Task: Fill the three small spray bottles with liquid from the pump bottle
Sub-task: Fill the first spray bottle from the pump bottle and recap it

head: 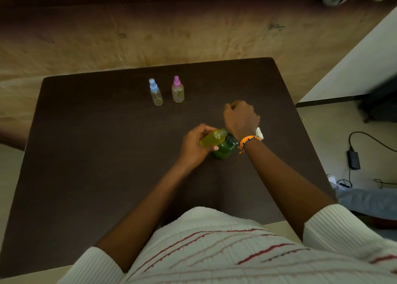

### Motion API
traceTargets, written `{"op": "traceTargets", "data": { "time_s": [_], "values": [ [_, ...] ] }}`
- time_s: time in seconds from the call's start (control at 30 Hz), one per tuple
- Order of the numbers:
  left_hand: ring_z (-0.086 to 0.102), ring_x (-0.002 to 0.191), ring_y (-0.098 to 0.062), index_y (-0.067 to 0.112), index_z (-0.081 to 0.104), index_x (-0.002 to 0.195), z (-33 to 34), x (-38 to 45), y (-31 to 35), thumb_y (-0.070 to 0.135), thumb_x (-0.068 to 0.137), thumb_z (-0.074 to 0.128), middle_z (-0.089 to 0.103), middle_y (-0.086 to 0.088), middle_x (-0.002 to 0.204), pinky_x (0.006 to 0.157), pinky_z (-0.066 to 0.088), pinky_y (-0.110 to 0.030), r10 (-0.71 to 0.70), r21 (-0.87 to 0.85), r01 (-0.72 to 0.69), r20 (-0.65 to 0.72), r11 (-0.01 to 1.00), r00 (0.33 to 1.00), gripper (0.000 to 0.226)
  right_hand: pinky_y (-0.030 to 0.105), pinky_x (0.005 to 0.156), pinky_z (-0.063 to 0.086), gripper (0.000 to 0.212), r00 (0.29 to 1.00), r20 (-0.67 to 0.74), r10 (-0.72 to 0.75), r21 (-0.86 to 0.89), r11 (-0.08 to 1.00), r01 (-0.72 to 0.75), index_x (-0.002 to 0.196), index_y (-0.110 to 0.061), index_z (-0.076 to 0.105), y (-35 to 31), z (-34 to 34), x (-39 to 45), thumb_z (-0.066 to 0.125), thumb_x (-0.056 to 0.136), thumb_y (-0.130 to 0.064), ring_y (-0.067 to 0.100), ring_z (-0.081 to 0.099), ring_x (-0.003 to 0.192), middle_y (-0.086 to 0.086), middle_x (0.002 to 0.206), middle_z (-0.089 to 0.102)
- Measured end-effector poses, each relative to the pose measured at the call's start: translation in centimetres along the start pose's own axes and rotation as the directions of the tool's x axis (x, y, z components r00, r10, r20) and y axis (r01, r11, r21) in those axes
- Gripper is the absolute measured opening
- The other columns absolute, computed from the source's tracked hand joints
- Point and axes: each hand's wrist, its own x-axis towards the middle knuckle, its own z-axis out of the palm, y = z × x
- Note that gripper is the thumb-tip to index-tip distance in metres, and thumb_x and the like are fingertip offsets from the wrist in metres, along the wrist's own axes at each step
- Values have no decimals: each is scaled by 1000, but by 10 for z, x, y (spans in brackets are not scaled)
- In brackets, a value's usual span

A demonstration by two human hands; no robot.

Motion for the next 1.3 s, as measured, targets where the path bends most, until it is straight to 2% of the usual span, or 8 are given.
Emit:
{"op": "traceTargets", "data": {
  "time_s": [0.2, 0.33, 0.47, 0.6, 0.73, 0.87, 1.1, 1.3],
  "values": [
    [64, 100, -20, 25, 60, 91, -2, -5, 3, -4, 62, 76, 68, -4, 103, 92, 50, -41, 4, 6, -4, 5, 1000, 1000, 44, 45, 105, 34, 35, 983, 177, 39, -29, 999, -34, 92, -11, 68, -2, -3, 4, 46, 91, -37, 36, 58, 108, 12, 109, 67],
    [63, 100, -19, 34, 59, 87, -4, -3, 2, -3, 62, 76, 68, -2, 103, 92, 50, -41, 4, 9, -4, -1, 1000, 1000, 48, 50, 106, 35, 42, 964, 254, 78, 23, 996, -87, 98, -13, 69, -1, -4, 6, 43, 86, -43, 35, 58, 109, 10, 110, 69],
    [63, 100, -19, 34, 58, 87, -2, -2, 1, -3, 63, 76, 67, -2, 102, 92, 50, -39, 1, -5, 0, 8, 1000, 1000, 48, 49, 106, 35, 41, 971, 220, 92, 22, 995, -99, 99, -11, 69, -1, -3, 7, 45, 88, -43, 37, 58, 110, 11, 112, 67],
    [63, 100, -17, 29, 59, 90, -1, -1, 1, -3, 64, 76, 66, 0, 102, 91, 50, -34, -10, -12, 10, 10, 1000, 1000, 45, 46, 104, 35, 31, 992, 105, 73, 22, 997, -75, 82, -12, 64, 0, -2, 7, 46, 91, -36, 38, 58, 104, 13, 106, 67],
    [63, 99, -18, 24, 59, 93, 1, 0, -3, -3, 63, 76, 66, 0, 102, 90, 50, -34, -6, -1, 6, 16, 1000, 1000, 44, 46, 104, 35, 31, 996, 62, 56, 8, 998, -57, 83, -11, 65, 2, 2, 6, 47, 92, -35, 37, 60, 101, 12, 102, 68],
    [63, 98, -17, 20, 60, 94, 2, -1, -2, -5, 63, 76, 66, 0, 102, 90, 49, -31, -16, -26, 16, 16, 1000, 1000, 43, 46, 105, 34, 29, 995, 95, 42, -10, 999, -42, 78, -13, 62, 4, 2, 7, 46, 92, -34, 37, 59, 101, 12, 102, 68],
    [63, 99, -17, 21, 59, 93, -1, -3, 0, -6, 64, 75, 66, -2, 103, 89, 50, -28, -19, -62, 20, 24, 998, 1000, 42, 48, 108, 30, 39, 975, 204, 81, -64, 996, -70, 101, -8, 67, 6, 1, 12, 46, 93, -40, 38, 54, 114, 14, 120, 63],
    [63, 99, -19, 24, 58, 91, 1, -5, 0, -6, 64, 75, 66, -2, 102, 89, 50, -31, -19, -49, 20, 26, 999, 999, 44, 45, 103, 30, 35, 1000, 21, -14, -109, 994, 16, 91, -7, 69, 1, 4, 7, 44, 91, -33, 36, 60, 103, 13, 103, 68]
  ]
}}
